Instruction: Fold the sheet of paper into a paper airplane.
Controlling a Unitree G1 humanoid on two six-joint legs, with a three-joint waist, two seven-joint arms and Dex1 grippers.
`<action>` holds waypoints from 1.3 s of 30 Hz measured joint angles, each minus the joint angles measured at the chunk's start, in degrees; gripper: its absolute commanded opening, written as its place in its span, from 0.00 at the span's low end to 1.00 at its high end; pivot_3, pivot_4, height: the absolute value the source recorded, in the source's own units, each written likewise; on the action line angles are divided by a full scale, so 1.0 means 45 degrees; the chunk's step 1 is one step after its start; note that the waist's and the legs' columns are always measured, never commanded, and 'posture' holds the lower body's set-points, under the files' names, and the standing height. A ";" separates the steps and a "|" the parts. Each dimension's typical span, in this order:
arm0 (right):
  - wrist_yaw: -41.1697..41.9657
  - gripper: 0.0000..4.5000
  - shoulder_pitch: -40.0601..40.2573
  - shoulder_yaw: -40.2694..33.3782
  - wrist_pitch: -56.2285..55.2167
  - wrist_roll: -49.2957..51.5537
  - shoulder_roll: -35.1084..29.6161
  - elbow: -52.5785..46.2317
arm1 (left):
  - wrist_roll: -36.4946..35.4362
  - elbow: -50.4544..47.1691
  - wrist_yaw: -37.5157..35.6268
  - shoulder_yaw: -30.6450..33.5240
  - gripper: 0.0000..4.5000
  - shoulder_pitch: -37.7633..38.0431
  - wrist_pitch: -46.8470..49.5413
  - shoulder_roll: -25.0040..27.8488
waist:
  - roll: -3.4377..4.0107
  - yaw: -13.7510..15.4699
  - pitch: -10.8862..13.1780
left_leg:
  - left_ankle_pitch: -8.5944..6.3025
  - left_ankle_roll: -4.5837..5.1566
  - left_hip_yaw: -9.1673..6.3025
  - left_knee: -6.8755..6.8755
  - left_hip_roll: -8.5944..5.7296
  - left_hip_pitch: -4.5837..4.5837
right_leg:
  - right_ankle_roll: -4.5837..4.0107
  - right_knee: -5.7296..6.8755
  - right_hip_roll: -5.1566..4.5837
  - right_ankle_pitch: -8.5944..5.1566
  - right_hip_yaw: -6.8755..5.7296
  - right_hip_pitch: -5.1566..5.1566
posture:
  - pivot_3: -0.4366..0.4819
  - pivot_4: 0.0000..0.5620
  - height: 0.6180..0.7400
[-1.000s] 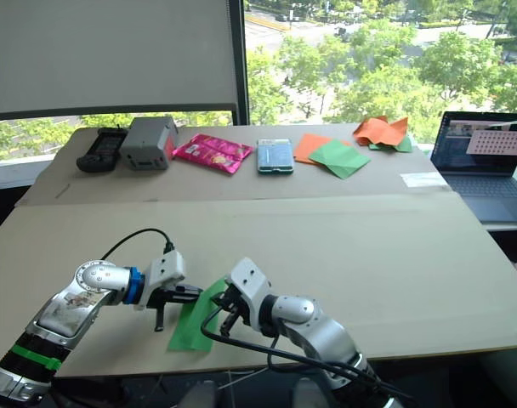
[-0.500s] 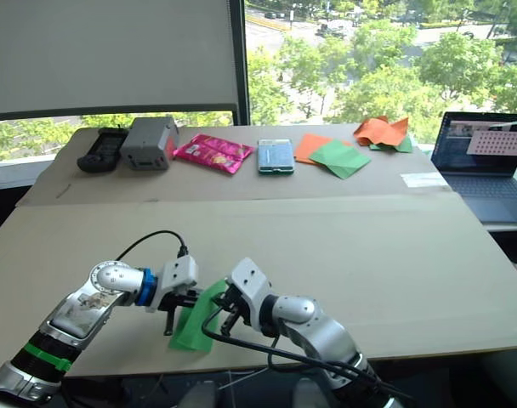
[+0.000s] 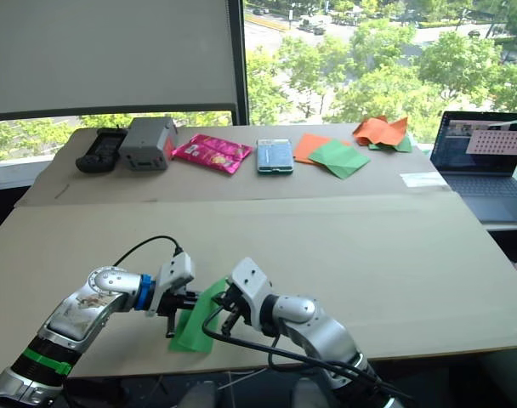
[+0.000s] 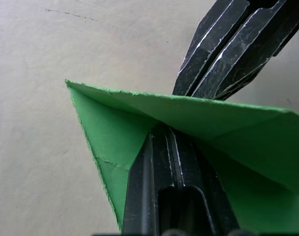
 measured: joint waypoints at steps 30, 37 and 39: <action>0.0128 0.00 -0.1472 0.0868 -0.0445 -0.1164 0.0852 0.2442 | -0.0084 0.0156 0.0304 0.2042 0.00 0.0321 -0.0428 0.2233 | 0.0005 -0.0178 0.0004 | -0.0003 -0.0005 -0.0002 -0.0038 0.0000 0.0016 | -0.0002 0.0008 -0.0001 0.0001 -0.0001 -0.0005 | 0.48 0.27 0.82; 0.0141 0.00 -0.1472 0.0902 -0.0431 -0.1176 0.0915 0.2461 | -0.0743 -0.0592 -0.0034 0.1646 0.00 0.0712 -0.0139 0.1938 | 0.0001 -0.0305 0.0001 | 0.0046 0.0075 -0.0002 -0.0053 0.0001 0.0032 | -0.0001 0.0030 0.0003 0.0002 0.0002 0.0002 | 0.48 0.27 0.82; 0.0141 0.00 -0.1473 0.0881 -0.0423 -0.1175 0.0912 0.2459 | -0.0731 -0.0591 -0.0030 0.1423 0.00 0.0965 -0.0164 0.1843 | 0.0000 -0.0315 0.0001 | 0.0056 0.0091 -0.0004 -0.0059 0.0001 0.0034 | -0.0001 0.0032 0.0004 0.0002 0.0002 -0.0001 | 0.48 0.27 0.82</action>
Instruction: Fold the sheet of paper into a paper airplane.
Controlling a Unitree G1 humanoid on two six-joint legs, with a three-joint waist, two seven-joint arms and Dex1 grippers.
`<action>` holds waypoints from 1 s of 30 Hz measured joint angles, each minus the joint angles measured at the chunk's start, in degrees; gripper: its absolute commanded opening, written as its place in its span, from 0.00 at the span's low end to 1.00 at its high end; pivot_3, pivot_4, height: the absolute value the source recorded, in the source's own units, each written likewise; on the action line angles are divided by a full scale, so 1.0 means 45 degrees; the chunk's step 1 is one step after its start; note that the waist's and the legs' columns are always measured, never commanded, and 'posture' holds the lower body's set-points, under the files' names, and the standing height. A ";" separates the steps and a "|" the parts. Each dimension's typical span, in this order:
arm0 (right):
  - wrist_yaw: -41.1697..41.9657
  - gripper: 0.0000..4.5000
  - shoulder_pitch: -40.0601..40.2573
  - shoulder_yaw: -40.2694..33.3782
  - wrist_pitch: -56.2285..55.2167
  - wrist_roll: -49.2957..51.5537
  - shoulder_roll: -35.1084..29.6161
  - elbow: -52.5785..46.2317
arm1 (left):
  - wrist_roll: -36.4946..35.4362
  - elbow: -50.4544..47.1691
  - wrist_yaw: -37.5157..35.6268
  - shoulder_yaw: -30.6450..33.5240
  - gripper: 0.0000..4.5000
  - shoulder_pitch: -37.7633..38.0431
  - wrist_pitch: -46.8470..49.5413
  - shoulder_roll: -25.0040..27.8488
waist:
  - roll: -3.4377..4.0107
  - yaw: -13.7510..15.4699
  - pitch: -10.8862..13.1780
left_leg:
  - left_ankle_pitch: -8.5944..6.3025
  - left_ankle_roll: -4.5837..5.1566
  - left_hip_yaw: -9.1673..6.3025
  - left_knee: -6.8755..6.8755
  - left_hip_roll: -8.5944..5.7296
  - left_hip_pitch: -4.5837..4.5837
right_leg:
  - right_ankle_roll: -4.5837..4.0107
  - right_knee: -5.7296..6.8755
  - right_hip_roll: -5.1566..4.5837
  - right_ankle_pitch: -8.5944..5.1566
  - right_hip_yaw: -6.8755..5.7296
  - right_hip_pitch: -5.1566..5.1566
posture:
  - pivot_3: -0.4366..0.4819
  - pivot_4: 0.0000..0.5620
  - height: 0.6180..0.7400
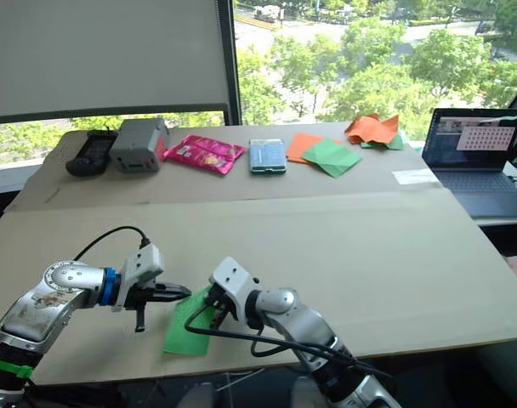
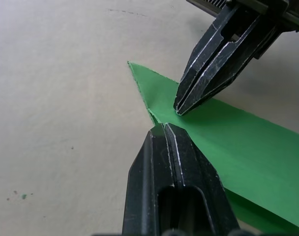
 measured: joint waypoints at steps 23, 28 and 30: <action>0.0630 0.00 -0.0198 -0.0753 -0.1191 -0.0118 -0.0340 0.1049 | 0.1155 0.1288 0.0104 -0.0941 0.00 -0.0246 -0.2295 -0.0439 | 0.0074 0.0076 -0.0065 | -0.0053 -0.0087 0.0003 0.0003 -0.0002 0.0022 | 0.0000 -0.0005 -0.0003 -0.0001 0.0000 0.0024 | 0.48 0.27 0.82; 0.0879 0.00 -0.0540 -0.0788 -0.1890 -0.0294 -0.0297 0.1967 | 0.1257 0.1136 0.0174 -0.0900 0.00 -0.0121 -0.2266 -0.0438 | 0.0086 0.0059 -0.0100 | -0.0053 -0.0087 0.0003 0.0003 -0.0002 0.0041 | 0.0000 0.0001 -0.0002 -0.0001 0.0001 0.0032 | 0.48 0.27 0.82; 0.0951 0.00 -0.0692 -0.0824 -0.2056 -0.0321 -0.0196 0.2310 | 0.1274 0.1084 0.0191 -0.0866 0.00 -0.0045 -0.2247 -0.0436 | 0.0087 0.0042 -0.0124 | -0.0053 -0.0086 0.0003 0.0002 -0.0001 0.0048 | 0.0000 0.0004 -0.0002 -0.0001 0.0001 0.0035 | 0.48 0.27 0.82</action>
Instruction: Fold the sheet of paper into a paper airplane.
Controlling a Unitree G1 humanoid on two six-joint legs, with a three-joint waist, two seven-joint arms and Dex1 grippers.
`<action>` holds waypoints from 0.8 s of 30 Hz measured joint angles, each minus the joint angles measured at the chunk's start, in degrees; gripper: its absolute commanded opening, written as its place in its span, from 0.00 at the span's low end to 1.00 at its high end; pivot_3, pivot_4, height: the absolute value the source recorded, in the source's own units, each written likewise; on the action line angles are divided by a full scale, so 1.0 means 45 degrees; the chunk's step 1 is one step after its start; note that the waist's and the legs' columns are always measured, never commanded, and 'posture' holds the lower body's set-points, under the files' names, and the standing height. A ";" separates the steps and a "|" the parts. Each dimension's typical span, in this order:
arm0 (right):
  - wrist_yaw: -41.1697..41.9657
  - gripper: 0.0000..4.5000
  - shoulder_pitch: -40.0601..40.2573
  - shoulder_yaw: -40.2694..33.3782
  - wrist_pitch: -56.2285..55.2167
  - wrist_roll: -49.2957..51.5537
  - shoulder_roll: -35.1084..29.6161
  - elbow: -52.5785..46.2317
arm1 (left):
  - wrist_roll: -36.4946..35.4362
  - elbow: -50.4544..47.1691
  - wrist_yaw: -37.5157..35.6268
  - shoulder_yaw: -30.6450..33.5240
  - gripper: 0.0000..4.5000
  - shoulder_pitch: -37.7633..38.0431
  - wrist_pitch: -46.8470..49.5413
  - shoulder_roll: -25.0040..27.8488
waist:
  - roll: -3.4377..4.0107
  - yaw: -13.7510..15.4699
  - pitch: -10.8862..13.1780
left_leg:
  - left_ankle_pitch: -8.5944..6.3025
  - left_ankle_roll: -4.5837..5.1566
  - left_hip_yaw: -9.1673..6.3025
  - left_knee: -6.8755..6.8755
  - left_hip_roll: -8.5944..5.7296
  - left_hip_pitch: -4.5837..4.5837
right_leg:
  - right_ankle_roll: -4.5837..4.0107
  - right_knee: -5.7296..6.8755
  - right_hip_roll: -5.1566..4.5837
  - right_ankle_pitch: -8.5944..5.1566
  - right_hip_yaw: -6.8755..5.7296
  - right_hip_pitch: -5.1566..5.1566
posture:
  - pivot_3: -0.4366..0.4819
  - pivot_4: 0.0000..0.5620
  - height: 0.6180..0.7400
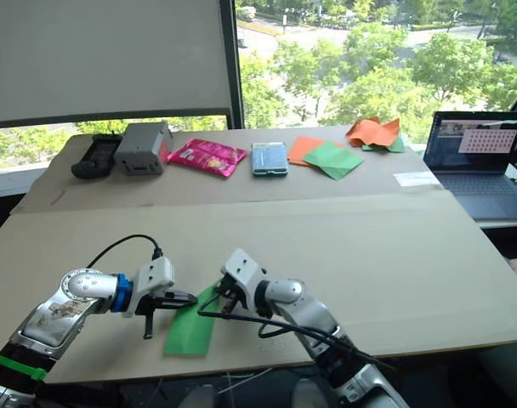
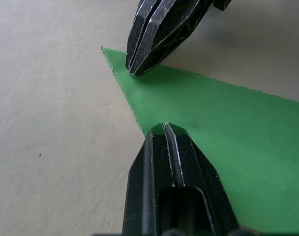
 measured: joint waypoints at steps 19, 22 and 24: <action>0.0632 0.00 0.1276 0.0438 -0.0146 -0.0054 -0.0373 -0.1337 | 0.0031 -0.0350 0.0184 0.0090 0.00 0.0197 0.0330 0.0042 | -0.0006 -0.0011 -0.0030 | -0.0006 -0.0009 0.0002 -0.0004 0.0000 0.0033 | -0.0001 0.0036 -0.0003 -0.0001 0.0004 0.0002 | 0.48 0.27 0.82; 0.0801 0.00 0.1374 0.0628 0.0152 -0.0054 -0.0411 -0.1657 | 0.0033 -0.0378 0.0202 0.0119 0.00 0.0254 0.0320 0.0042 | -0.0009 -0.0018 -0.0029 | -0.0009 -0.0014 0.0002 -0.0003 0.0000 0.0037 | -0.0002 0.0034 -0.0005 -0.0002 0.0004 -0.0001 | 0.48 0.27 0.82; 0.0880 0.00 0.1359 0.0693 0.0212 -0.0055 -0.0451 -0.1717 | 0.0032 -0.0414 0.0212 0.0160 0.00 0.0316 0.0312 0.0043 | -0.0010 -0.0022 -0.0029 | -0.0009 -0.0015 0.0002 -0.0004 0.0000 0.0039 | -0.0002 0.0033 -0.0006 -0.0003 0.0003 -0.0003 | 0.48 0.27 0.82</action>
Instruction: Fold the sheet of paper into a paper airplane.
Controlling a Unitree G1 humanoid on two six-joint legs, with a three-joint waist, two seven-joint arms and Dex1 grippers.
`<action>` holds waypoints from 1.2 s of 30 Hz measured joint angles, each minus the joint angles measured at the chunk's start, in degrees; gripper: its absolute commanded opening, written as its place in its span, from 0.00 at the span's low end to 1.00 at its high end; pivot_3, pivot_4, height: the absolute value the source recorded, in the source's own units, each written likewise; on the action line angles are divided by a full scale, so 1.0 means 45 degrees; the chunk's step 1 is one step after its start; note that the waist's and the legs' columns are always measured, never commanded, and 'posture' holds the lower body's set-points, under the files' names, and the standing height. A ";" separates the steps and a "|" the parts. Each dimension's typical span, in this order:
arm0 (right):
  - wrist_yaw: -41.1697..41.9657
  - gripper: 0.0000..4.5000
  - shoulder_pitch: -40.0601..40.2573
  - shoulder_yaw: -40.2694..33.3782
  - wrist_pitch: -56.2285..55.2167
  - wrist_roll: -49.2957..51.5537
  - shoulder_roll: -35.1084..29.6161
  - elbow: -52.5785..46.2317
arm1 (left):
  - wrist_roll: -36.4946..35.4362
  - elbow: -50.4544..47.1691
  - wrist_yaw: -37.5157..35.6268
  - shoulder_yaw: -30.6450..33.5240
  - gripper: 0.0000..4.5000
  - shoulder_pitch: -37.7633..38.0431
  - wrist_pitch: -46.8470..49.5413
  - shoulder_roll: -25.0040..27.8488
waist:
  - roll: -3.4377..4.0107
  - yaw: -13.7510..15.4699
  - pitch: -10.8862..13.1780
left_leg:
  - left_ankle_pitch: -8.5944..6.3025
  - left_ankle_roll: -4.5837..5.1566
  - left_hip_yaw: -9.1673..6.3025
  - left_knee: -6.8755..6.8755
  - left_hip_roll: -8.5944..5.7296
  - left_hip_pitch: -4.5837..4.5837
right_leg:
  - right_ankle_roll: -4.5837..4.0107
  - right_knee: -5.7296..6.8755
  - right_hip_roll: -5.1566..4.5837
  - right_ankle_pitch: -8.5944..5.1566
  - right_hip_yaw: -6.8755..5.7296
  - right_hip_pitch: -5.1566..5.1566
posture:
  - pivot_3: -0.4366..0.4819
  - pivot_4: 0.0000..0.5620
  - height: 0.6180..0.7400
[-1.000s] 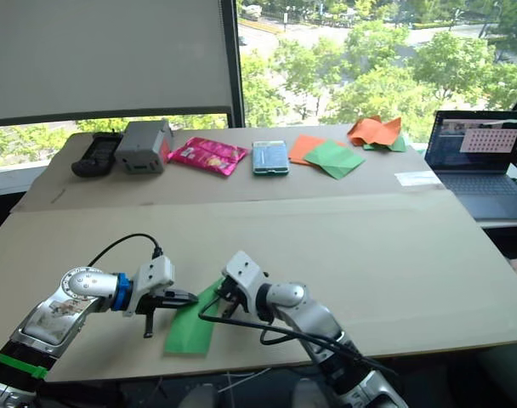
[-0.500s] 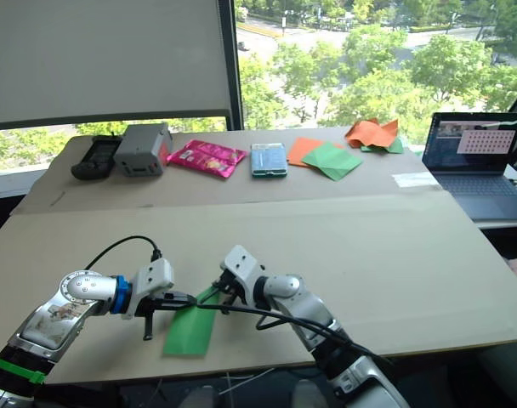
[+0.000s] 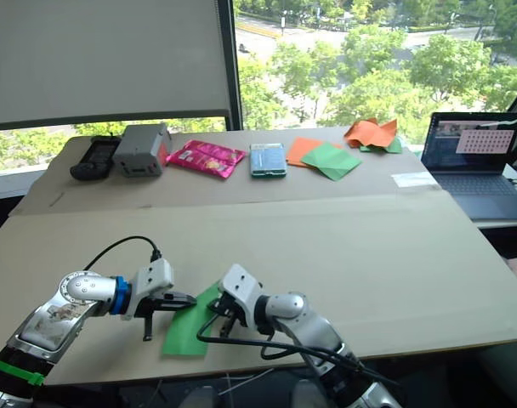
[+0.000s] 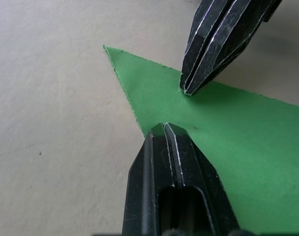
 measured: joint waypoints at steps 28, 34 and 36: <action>0.1242 0.00 0.0445 0.1411 0.1619 0.0174 -0.0962 -0.2167 | -0.0013 -0.0715 0.0099 0.0311 0.00 0.0785 0.0013 0.0214 | 0.0005 -0.0050 -0.0007 | -0.0007 -0.0010 0.0006 -0.0026 0.0001 0.0010 | -0.0001 -0.0068 -0.0008 -0.0001 0.0000 -0.0009 | 0.48 0.27 0.82; 0.1389 0.00 0.0566 0.1762 0.1949 0.0245 -0.1125 -0.2675 | -0.0027 -0.0841 0.0079 0.0356 0.00 0.0984 0.0015 0.0278 | 0.0008 -0.0058 -0.0006 | -0.0009 -0.0014 0.0006 -0.0029 0.0001 0.0014 | -0.0001 -0.0073 -0.0011 -0.0002 0.0000 -0.0011 | 0.48 0.27 0.82; 0.1419 0.00 0.0659 0.1869 0.2027 0.0356 -0.1129 -0.2769 | -0.0028 -0.0917 0.0081 0.0381 0.00 0.1041 0.0025 0.0287 | 0.0008 -0.0058 -0.0007 | -0.0012 -0.0014 0.0007 -0.0033 0.0001 0.0015 | -0.0001 -0.0075 -0.0012 -0.0002 0.0000 -0.0011 | 0.48 0.27 0.82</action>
